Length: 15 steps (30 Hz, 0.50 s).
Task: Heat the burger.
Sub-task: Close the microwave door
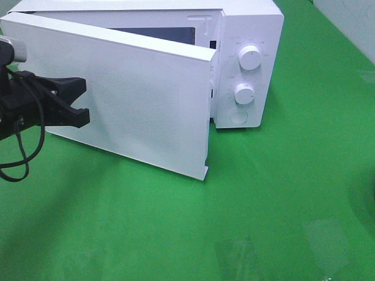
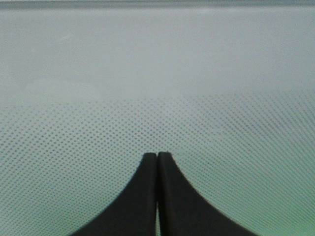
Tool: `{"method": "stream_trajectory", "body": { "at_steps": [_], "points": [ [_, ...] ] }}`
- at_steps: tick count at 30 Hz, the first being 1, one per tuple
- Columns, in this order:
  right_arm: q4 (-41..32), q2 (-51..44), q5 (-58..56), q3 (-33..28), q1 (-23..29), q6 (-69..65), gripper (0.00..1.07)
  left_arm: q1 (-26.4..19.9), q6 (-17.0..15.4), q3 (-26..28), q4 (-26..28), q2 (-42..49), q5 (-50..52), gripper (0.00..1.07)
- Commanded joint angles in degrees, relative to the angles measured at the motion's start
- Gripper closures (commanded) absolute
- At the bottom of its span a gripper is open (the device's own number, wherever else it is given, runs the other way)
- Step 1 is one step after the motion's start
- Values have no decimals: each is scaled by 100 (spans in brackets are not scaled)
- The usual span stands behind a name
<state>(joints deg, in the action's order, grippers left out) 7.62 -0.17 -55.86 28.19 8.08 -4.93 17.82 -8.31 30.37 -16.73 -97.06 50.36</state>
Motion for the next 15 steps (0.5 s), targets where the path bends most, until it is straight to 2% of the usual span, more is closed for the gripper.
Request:
{"method": "stream_trajectory", "body": {
  "at_steps": [1, 7, 12, 15],
  "points": [
    [0, -160, 74, -6, -40, 57, 32, 126, 11, 195, 120, -126, 0, 107],
    [0, -160, 74, -6, -40, 57, 32, 493, 17, 625, 464, -493, -143, 107],
    [0, -160, 74, -6, -40, 57, 32, 779, 29, 1123, 504, -831, -315, 107],
    [0, -160, 74, -6, -40, 57, 32, 940, 29, 1518, 739, -1106, -407, 107]
  ]
}}
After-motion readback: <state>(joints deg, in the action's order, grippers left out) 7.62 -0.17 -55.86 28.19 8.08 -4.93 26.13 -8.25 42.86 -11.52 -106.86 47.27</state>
